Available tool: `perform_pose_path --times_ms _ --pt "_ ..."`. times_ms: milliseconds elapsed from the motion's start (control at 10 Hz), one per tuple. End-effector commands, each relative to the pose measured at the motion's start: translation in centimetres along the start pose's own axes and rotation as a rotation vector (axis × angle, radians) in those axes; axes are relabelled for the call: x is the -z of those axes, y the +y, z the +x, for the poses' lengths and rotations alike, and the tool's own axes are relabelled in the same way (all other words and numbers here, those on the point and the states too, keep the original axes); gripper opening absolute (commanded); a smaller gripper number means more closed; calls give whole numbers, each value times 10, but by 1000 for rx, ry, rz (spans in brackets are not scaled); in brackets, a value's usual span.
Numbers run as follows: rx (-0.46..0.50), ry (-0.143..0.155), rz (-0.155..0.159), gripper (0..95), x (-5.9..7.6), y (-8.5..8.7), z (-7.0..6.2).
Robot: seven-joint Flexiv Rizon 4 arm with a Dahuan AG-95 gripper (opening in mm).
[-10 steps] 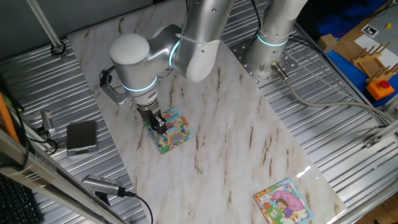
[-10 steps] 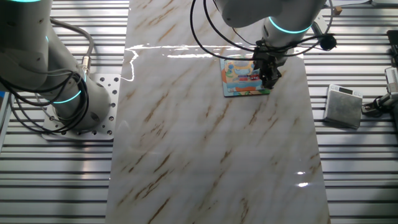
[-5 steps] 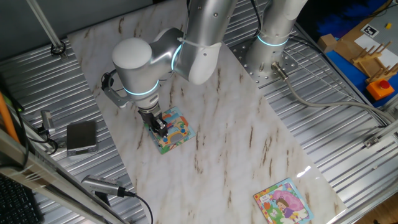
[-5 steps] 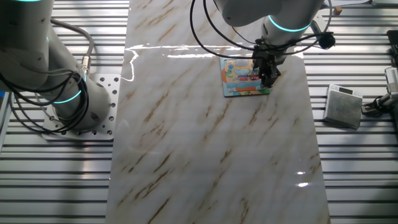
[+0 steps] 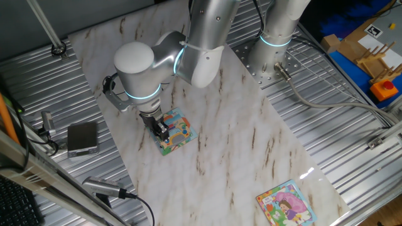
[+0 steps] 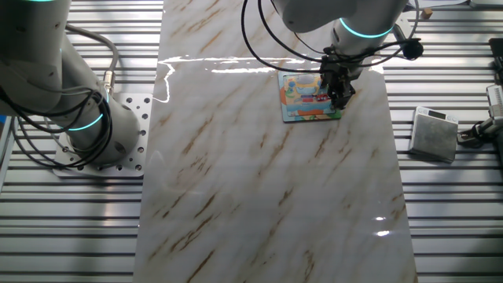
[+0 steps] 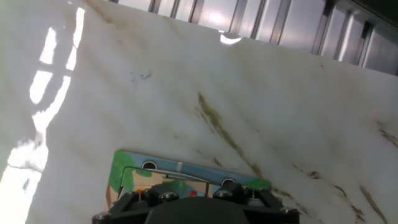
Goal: Assemble one piece of a puzzle
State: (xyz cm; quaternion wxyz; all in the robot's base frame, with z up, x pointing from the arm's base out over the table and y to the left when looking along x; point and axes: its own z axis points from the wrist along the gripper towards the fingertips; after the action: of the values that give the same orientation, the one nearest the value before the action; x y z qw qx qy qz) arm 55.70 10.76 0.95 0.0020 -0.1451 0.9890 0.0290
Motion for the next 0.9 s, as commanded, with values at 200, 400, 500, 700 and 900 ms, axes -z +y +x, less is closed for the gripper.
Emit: perform_pose_path --times_ms 200,400,500,700,900 --pt "0 2 6 570 0 0 -1" --pt "0 0 6 570 -1 -1 -1" --pt "0 1 7 570 -1 -1 -1" --pt "-2 3 11 570 -1 -2 -3" --pt "-1 4 14 570 -1 -3 -3"
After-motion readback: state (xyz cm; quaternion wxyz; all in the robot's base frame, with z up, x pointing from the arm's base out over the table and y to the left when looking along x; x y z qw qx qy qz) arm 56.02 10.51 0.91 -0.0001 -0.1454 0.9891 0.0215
